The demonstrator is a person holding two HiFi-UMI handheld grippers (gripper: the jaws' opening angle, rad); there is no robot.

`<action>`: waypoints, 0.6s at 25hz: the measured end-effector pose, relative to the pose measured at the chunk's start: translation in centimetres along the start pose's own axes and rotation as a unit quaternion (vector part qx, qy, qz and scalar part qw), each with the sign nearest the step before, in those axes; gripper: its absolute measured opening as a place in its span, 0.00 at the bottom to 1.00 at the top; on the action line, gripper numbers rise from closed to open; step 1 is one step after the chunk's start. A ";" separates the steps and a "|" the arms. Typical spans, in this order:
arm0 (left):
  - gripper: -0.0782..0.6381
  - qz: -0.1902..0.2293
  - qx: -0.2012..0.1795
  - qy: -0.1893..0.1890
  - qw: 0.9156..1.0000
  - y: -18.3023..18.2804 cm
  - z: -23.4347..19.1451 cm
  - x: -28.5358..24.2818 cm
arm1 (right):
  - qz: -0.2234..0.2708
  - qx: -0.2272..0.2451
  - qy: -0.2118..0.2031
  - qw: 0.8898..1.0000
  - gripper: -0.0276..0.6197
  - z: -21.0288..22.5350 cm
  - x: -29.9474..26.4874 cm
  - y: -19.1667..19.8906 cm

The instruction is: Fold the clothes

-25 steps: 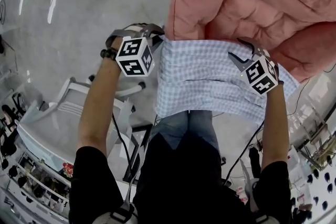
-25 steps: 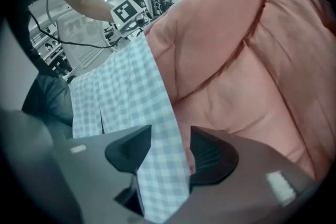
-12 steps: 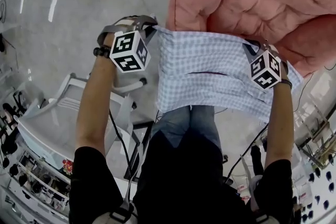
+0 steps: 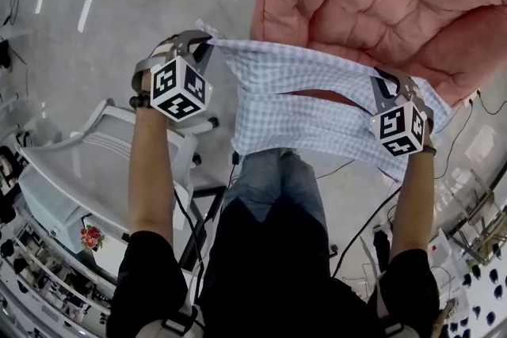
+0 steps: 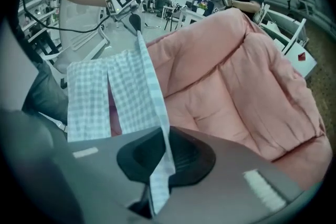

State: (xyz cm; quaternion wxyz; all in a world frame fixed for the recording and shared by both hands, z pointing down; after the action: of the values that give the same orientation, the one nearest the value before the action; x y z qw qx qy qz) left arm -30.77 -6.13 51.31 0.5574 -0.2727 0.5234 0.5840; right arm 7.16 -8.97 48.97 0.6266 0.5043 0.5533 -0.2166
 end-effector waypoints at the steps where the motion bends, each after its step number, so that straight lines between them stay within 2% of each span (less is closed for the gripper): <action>1: 0.13 -0.004 0.008 -0.008 1.000 0.2 0.7 0.6 | 0.010 0.002 0.003 1.000 0.06 -0.5 0.7 0.0; 7: 0.13 -0.030 0.025 -0.031 0.999 1.0 6.2 2.7 | 0.037 0.051 0.013 0.998 0.06 -5.7 3.8 1.6; 11: 0.13 -0.038 0.057 -0.053 0.996 0.4 8.7 5.1 | 0.050 0.055 0.016 0.997 0.06 -8.0 6.9 3.8; 15: 0.13 -0.053 0.106 -0.083 0.989 0.7 11.0 7.9 | 0.069 0.068 0.018 0.995 0.06 -11.2 9.7 5.0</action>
State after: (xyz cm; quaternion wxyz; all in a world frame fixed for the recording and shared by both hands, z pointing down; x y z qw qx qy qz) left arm -30.35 6.97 47.80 0.6550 -0.1897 0.5187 0.5156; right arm 8.87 5.56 43.43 0.5945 0.5864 0.5121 -0.2013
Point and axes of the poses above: the fingertips, and each gripper's own axes: x backward along the fingers, z to its right, y out of its underside, the point moved 7 cm from there along x, backward along the fingers, and after that the axes turned 15 degrees about -x, right-handed, at the moved point
